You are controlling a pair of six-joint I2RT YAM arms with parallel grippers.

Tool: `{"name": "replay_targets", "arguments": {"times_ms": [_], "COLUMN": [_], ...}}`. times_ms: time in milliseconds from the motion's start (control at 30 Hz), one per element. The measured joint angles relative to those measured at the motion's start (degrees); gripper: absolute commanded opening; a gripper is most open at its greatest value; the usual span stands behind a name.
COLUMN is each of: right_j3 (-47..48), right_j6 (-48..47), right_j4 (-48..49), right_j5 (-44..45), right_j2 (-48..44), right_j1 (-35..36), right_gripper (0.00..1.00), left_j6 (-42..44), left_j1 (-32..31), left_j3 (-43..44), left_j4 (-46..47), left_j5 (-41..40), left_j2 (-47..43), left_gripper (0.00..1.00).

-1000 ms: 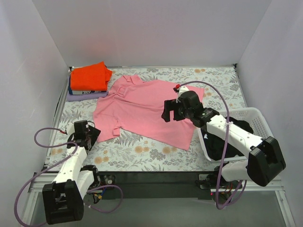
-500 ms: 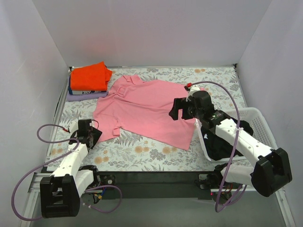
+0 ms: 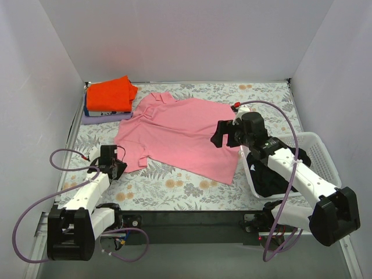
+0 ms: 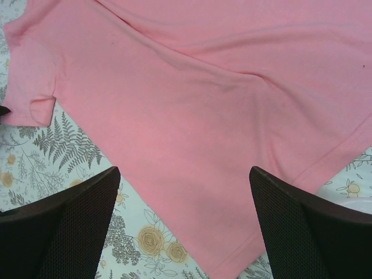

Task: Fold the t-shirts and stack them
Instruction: Fold the tshirt

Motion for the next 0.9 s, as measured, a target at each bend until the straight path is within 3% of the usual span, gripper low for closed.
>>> {"name": "replay_targets", "arguments": {"times_ms": [267, 567, 900], "right_j3": [-0.39, -5.09, -7.43], "right_j6": [-0.04, -0.02, 1.36], "right_j4": [0.02, -0.17, -4.17], "right_j5": [-0.61, -1.68, 3.41], "right_j2": [-1.31, -2.56, -1.79], "right_j1": [-0.90, -0.35, 10.14], "right_gripper": [0.98, 0.97, 0.95], "left_j6": [0.15, 5.60, 8.61], "left_j1": [0.00, 0.00, 0.00], "left_j3": [0.48, 5.62, 9.53], "left_j4": [-0.11, -1.38, -1.44], "left_j5": [0.35, 3.30, 7.34], "left_j2": [1.55, 2.56, -1.55], "left_gripper": [0.00, 0.00, 0.00]}}
